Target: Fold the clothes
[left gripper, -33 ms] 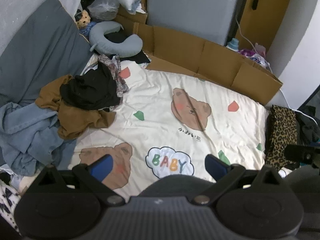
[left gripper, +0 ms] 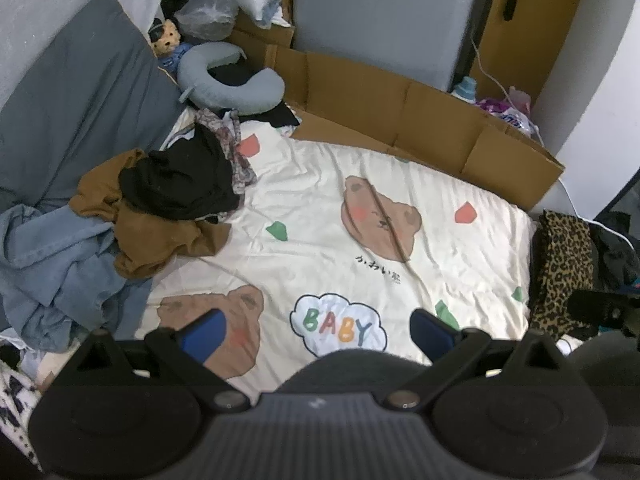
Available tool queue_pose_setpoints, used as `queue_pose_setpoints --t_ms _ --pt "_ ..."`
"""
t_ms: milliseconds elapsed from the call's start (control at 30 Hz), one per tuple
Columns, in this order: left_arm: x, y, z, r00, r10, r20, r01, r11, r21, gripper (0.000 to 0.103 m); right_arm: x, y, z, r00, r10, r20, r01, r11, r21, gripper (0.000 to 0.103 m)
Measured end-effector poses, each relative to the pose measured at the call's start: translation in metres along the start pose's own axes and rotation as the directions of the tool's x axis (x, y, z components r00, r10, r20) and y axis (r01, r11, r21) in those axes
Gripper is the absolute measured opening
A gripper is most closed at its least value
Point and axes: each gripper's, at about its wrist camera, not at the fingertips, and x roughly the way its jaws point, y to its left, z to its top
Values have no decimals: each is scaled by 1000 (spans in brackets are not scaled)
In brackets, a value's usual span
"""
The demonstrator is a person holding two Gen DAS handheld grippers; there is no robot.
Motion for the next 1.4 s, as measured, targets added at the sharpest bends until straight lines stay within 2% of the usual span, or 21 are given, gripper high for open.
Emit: queue_pose_setpoints --t_ms 67,133,167,300,500,667,1400 --pt "-1 2 1 1000 4 4 -4 1000 1 100 0 0 0 1000 2 -5 -2 1000 0 101" --pt "-1 -3 0 999 40 16 -40 999 10 100 -1 0 0 1000 4 -9 -4 1000 0 101" --pt "-5 -1 -5 998 37 43 -37 999 7 100 -1 0 0 1000 4 -11 -4 1000 0 101" --pt "-4 8 2 1000 13 16 -13 1000 -15 100 0 -3 -1 1000 10 -7 -10 1000 2 101" --pt "-6 26 3 999 37 21 -37 999 -26 100 -3 0 -7 1000 -17 -5 17 1000 -7 101" --pt "-9 32 2 1000 24 19 -23 999 -48 100 -6 -4 -8 1000 -8 -8 8 1000 -2 101" --pt "-13 19 6 1000 10 22 -9 1000 -19 100 -15 -9 -12 1000 3 1 -3 1000 4 101"
